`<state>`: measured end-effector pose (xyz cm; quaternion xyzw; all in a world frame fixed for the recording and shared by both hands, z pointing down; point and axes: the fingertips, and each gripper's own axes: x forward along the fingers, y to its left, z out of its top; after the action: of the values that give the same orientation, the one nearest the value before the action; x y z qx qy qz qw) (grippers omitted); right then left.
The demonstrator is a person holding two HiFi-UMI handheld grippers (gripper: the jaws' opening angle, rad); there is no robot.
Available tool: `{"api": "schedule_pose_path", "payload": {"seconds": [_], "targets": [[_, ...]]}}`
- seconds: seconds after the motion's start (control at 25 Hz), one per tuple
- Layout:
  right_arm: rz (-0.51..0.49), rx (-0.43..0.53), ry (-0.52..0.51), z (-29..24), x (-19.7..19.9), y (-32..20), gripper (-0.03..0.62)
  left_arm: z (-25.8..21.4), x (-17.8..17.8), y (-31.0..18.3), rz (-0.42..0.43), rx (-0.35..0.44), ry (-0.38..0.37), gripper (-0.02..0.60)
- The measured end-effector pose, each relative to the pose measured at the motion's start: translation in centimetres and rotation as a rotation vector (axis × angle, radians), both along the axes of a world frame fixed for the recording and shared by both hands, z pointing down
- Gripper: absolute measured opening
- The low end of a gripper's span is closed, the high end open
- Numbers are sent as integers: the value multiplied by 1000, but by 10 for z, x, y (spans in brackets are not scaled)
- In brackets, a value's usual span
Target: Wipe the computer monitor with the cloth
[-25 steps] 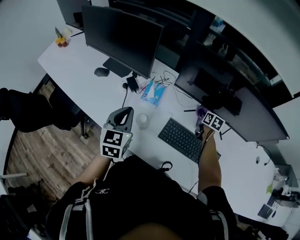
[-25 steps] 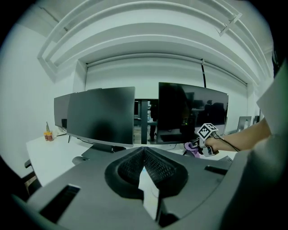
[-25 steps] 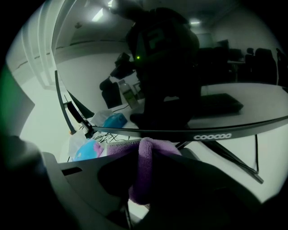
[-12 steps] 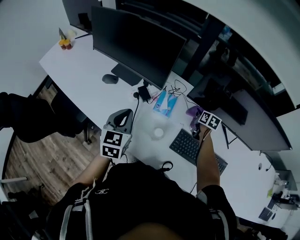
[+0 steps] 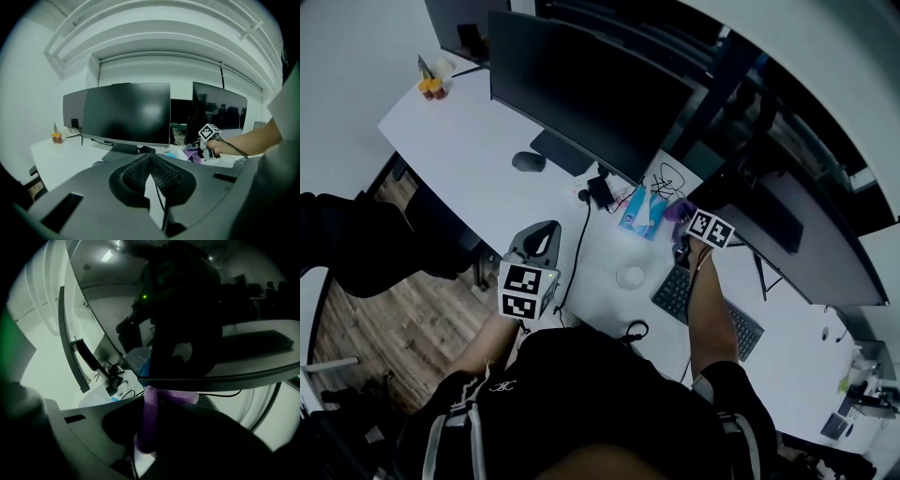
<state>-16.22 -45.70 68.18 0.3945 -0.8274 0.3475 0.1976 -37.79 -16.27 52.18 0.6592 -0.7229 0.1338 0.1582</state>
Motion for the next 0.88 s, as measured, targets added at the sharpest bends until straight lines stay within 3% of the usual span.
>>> {"api": "schedule_pose_path", "payload": {"seconds": [0.24, 0.88], "targets": [[-14, 26, -26, -15, -33, 1, 84, 6, -12, 10, -20, -12, 8, 14], [104, 370, -181, -184, -28, 17, 83, -3, 1, 17, 22, 41, 22, 14]]}}
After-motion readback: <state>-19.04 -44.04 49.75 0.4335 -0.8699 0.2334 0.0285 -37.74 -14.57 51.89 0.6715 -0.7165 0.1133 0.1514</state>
